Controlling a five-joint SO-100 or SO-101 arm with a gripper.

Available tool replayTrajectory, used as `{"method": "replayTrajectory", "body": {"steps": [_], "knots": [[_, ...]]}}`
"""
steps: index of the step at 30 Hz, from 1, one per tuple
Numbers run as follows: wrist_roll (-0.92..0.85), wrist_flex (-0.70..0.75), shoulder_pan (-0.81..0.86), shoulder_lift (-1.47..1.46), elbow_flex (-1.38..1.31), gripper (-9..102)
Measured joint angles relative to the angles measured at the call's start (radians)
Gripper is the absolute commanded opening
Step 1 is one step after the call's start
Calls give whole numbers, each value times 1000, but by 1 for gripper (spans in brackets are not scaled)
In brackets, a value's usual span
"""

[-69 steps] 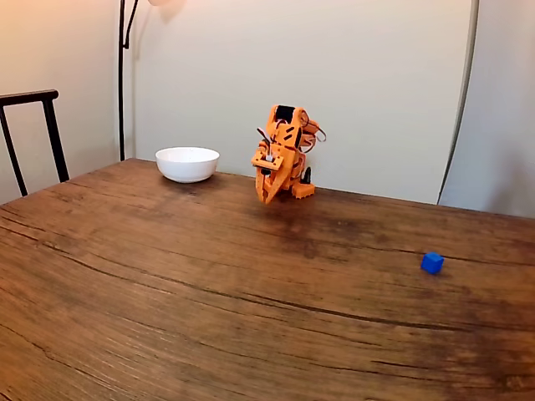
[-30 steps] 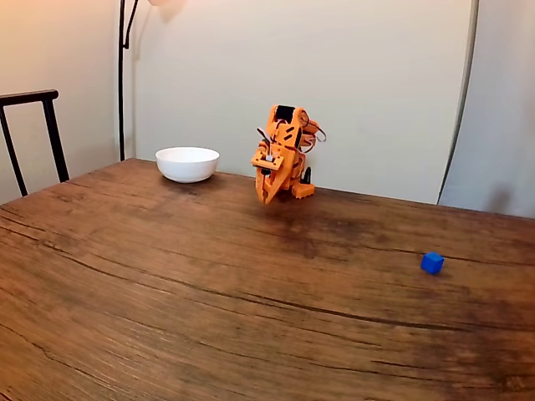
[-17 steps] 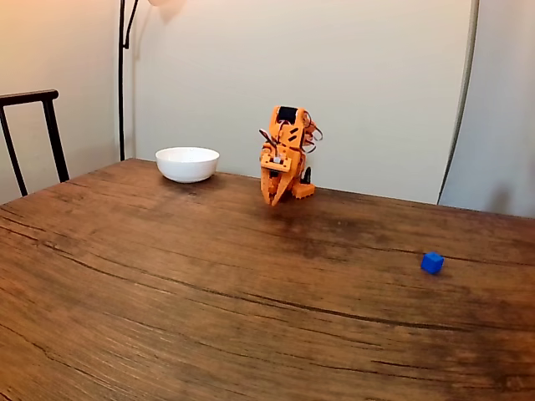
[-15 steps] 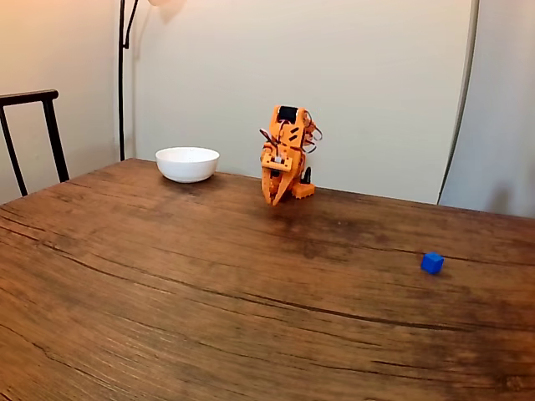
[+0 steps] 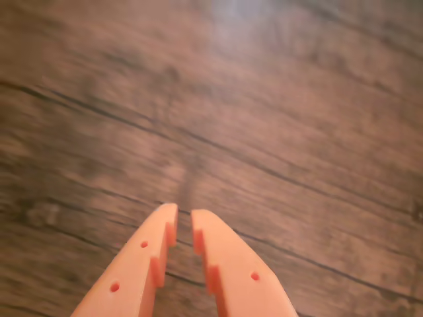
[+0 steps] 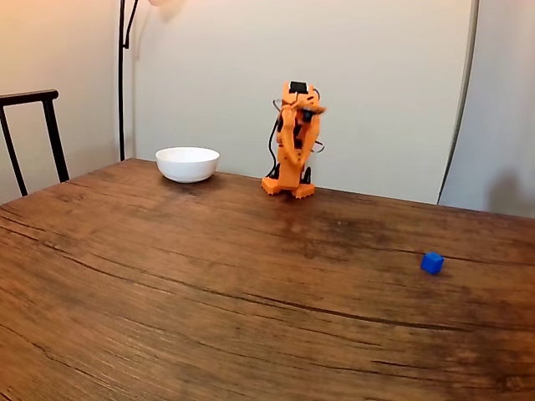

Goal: Grasp the cube and drop it in the bowl

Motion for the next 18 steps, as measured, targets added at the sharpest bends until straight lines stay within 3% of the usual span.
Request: {"method": "replayTrajectory", "body": {"steps": [9,18], "knots": [[-3,-238,-173,-18,-35,1],[-12,-301,-267,-18,-60,1]]}}
